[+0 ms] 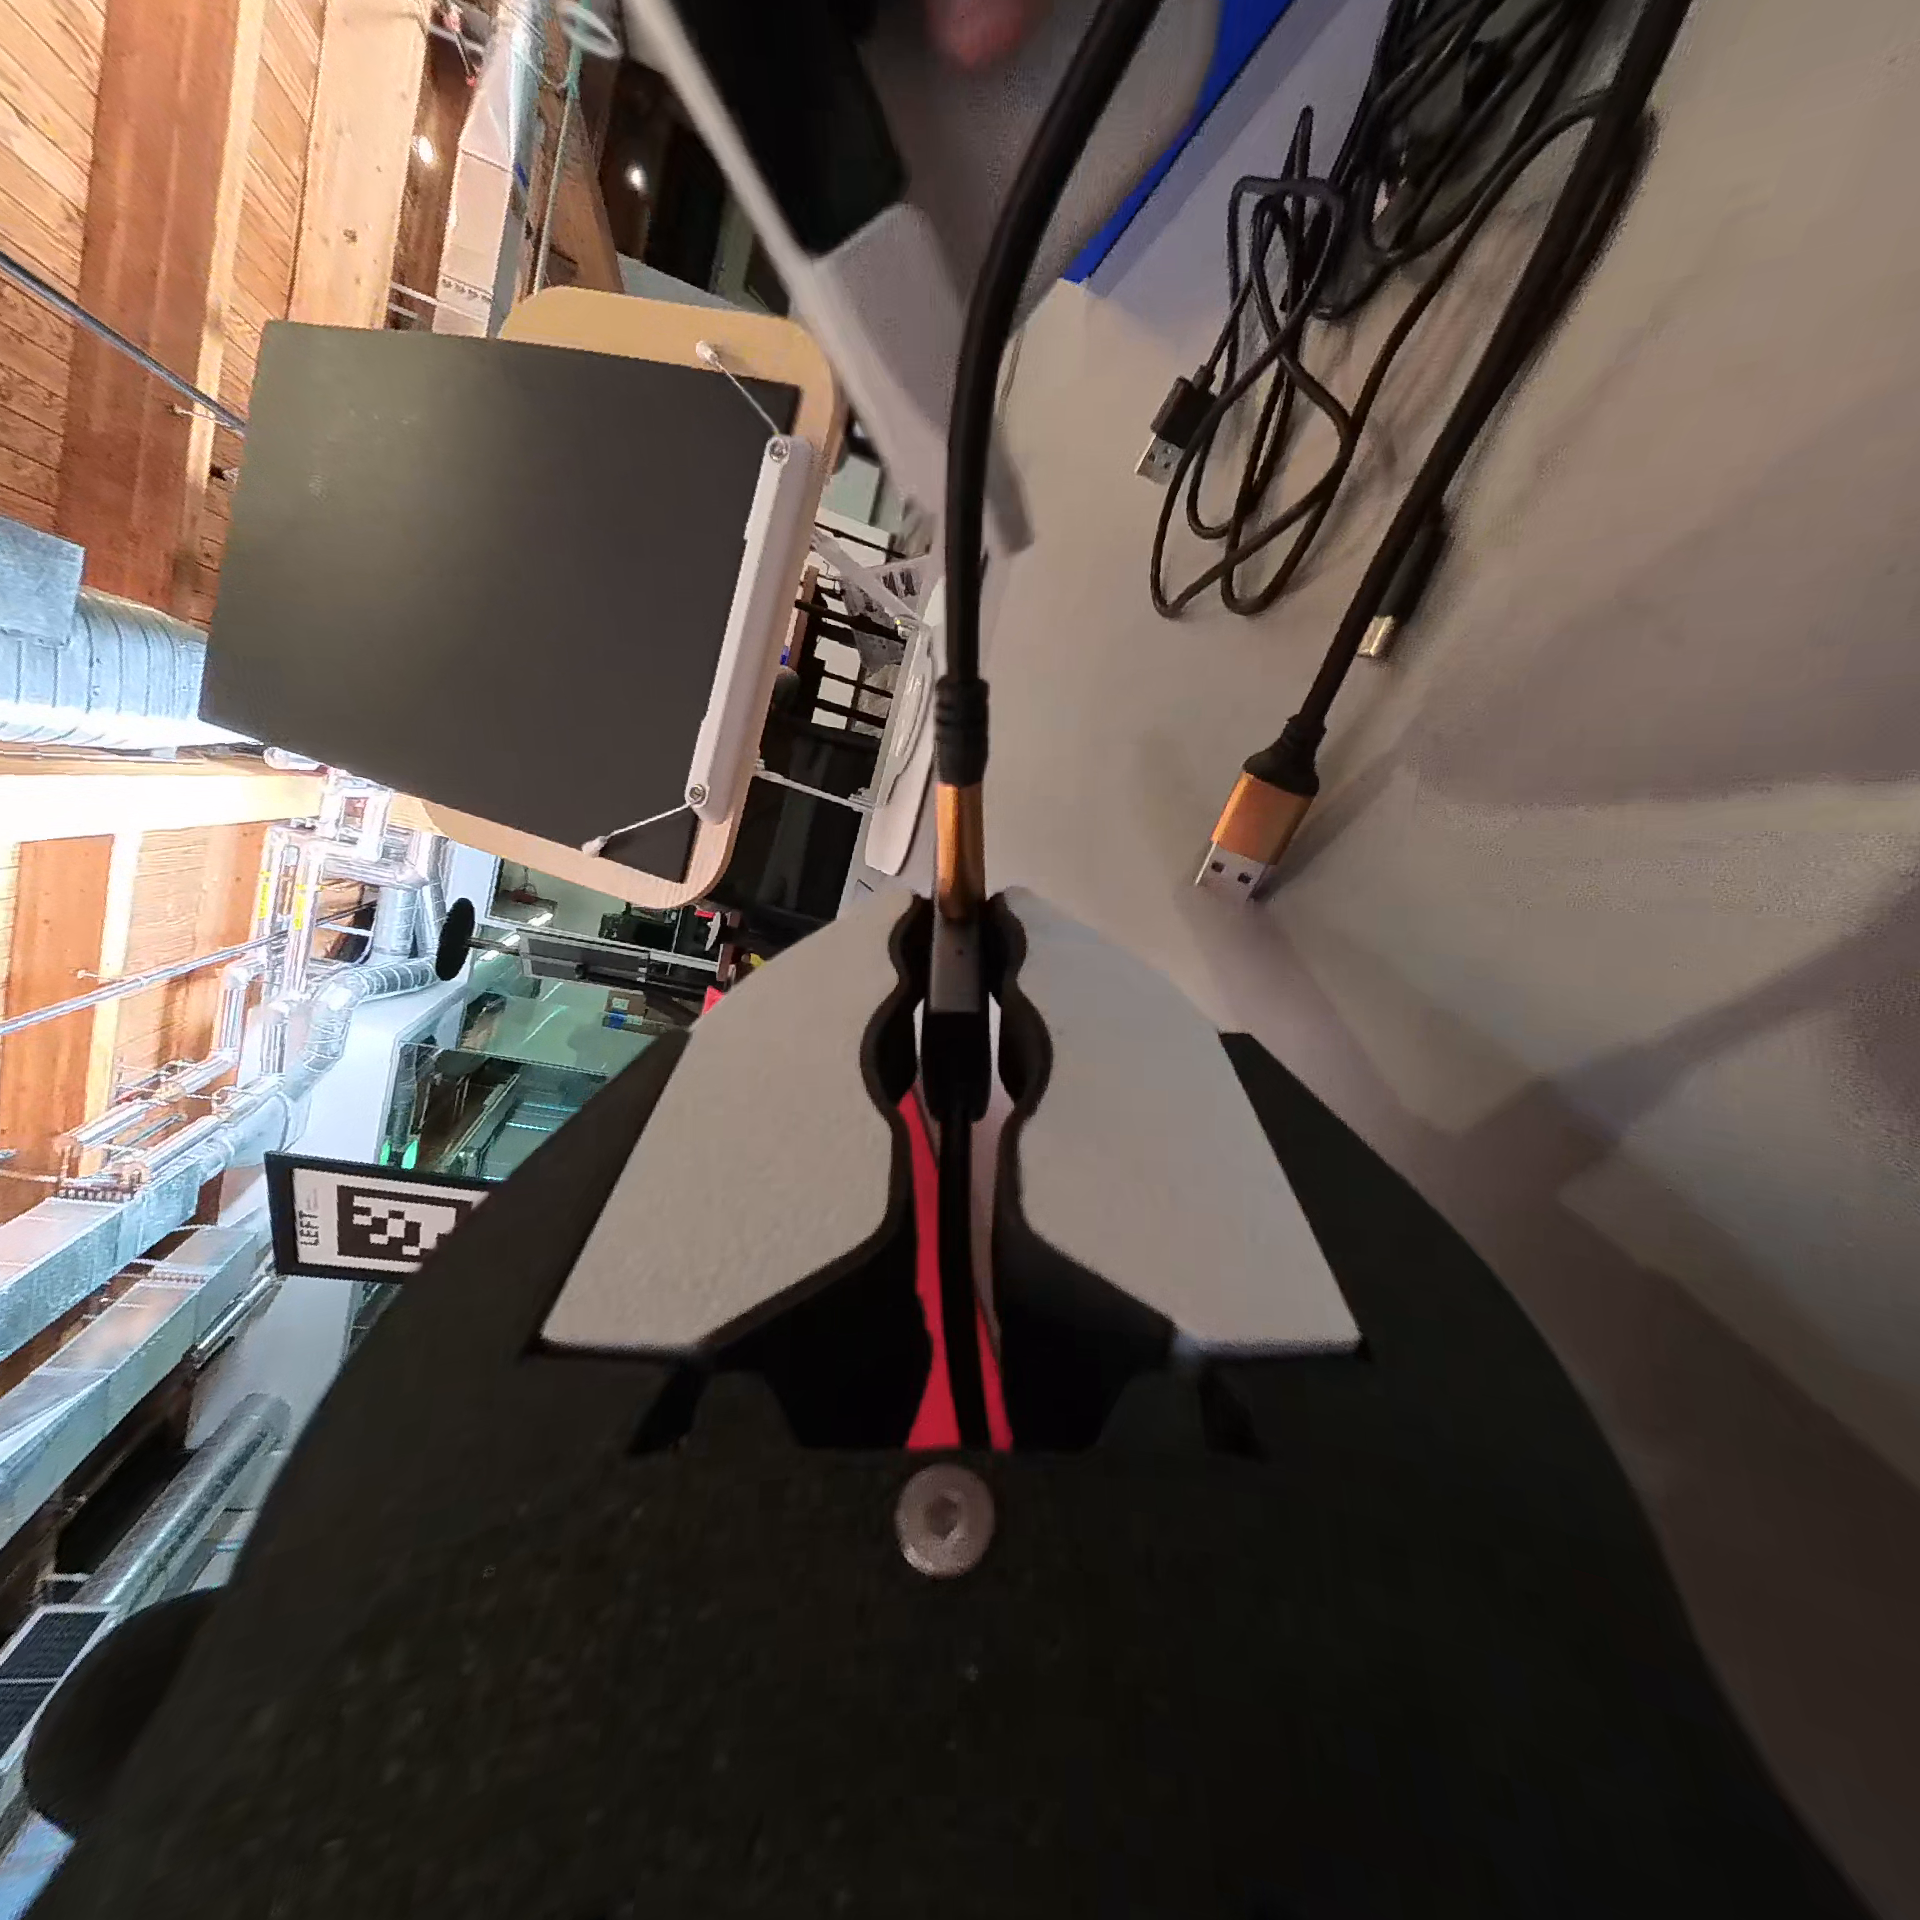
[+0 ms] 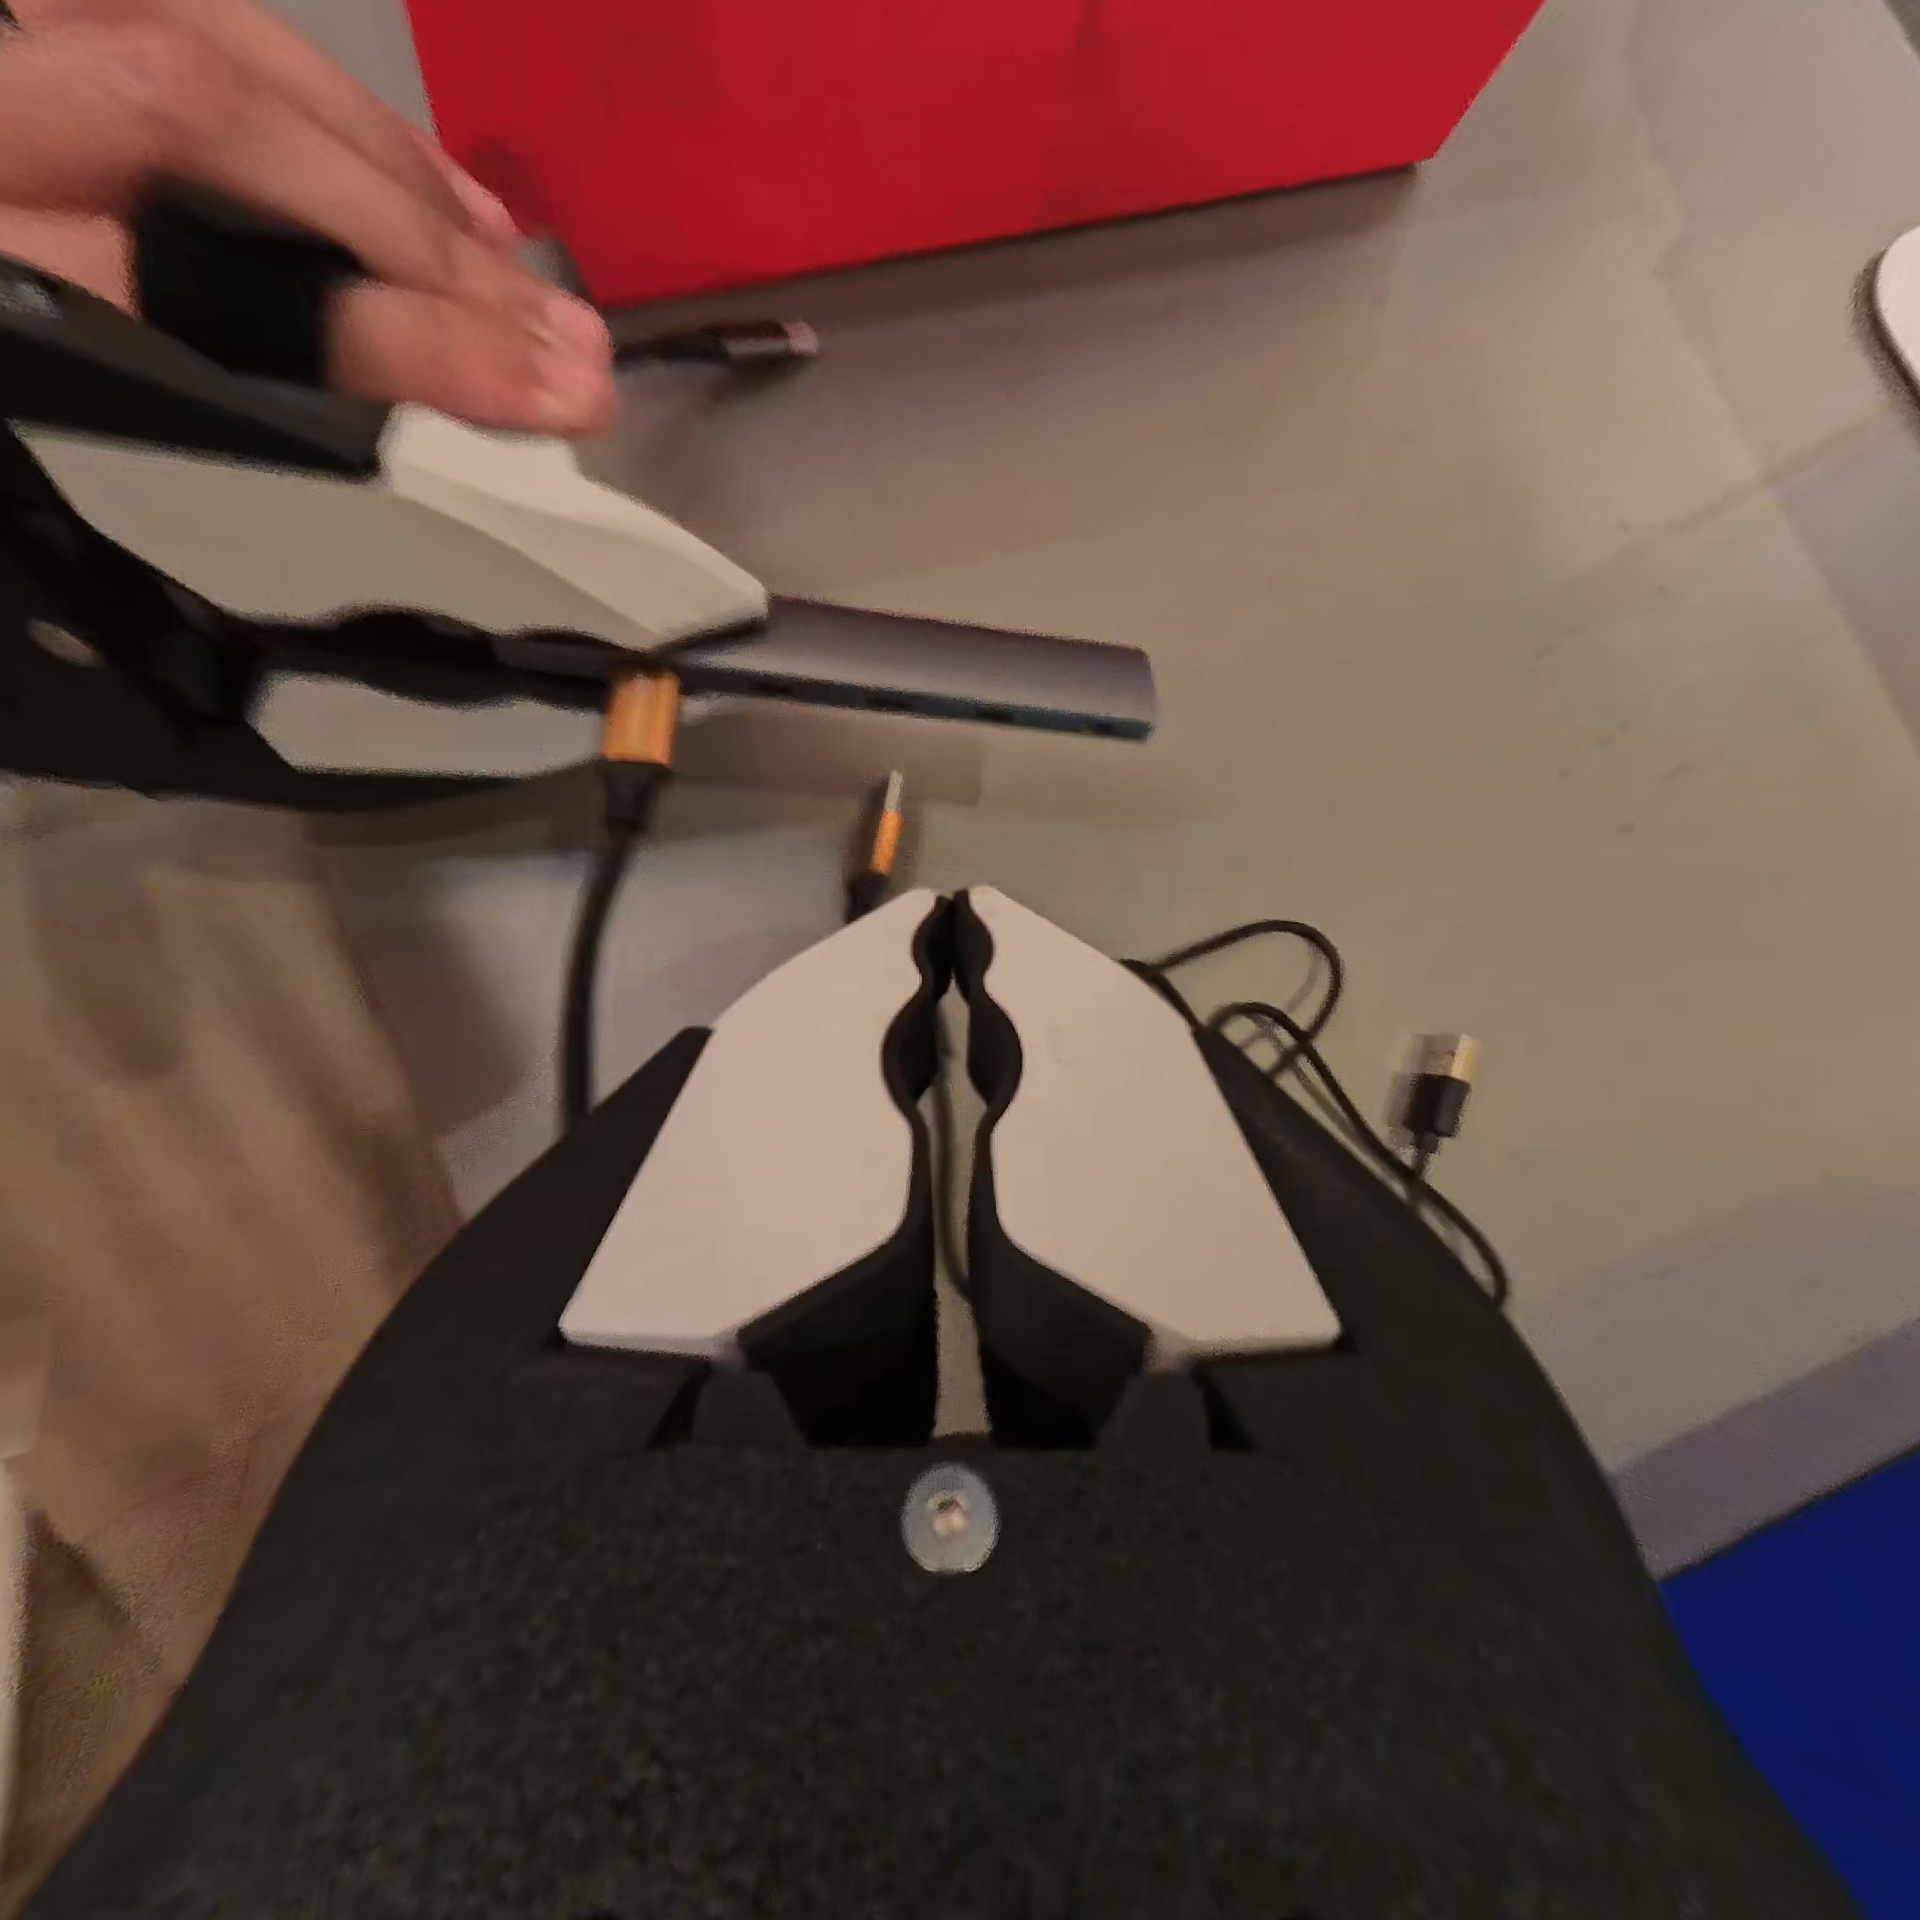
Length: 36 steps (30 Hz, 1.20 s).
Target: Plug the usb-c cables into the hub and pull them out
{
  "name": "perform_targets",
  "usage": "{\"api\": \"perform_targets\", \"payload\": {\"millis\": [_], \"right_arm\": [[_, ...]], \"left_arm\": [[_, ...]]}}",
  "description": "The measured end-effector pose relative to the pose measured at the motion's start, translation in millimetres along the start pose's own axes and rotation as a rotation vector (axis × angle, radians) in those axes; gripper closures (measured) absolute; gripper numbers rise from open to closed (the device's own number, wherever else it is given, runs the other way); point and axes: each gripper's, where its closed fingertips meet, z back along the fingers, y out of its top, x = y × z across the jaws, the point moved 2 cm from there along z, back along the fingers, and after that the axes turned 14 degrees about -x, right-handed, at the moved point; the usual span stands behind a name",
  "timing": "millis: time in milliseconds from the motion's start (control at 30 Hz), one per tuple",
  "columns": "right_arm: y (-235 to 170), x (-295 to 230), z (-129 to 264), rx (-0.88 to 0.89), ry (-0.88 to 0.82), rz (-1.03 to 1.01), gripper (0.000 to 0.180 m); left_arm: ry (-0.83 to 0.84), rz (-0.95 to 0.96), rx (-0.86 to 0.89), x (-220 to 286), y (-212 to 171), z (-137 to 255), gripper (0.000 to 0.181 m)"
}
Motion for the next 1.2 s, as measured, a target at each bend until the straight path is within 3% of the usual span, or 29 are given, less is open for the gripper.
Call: {"api": "perform_targets", "payload": {"millis": [100,167,267,433,533,700,933,1200], "right_arm": [[-27,3,-12,-0.038,0.079,0.104,0.178],[-40,2,-16,-0.001,0.147,0.151,0.162],[-47,0,-25,0.032,0.235,0.13,0.155],[-53,-2,-50,-0.034,0.172,0.166,0.154],[-46,-9,-56,0.029,0.188,0.162,0.169],[-38,0,-54,0.012,0.103,0.15,0.169],[4,-26,-8,0.087,0.121,0.073,0.17],[6,-33,-19,0.029,0.199,-0.066,0.17]], "left_arm": [[-0.035,0.007,0.017,0,-4,6,0.172],[-0.07,-0.001,0.073,3,-2,14,0.172],[-0.086,-0.028,0.098,9,4,17,0.172],[-0.085,-0.065,0.065,15,4,13,0.172],[-0.096,-0.025,0.079,12,4,14,0.172],[-0.081,-0.059,0.05,15,2,9,0.172],[-0.021,-0.105,-0.019,12,2,2,0.172],[0.001,-0.145,-0.014,14,7,2,0.172]]}}
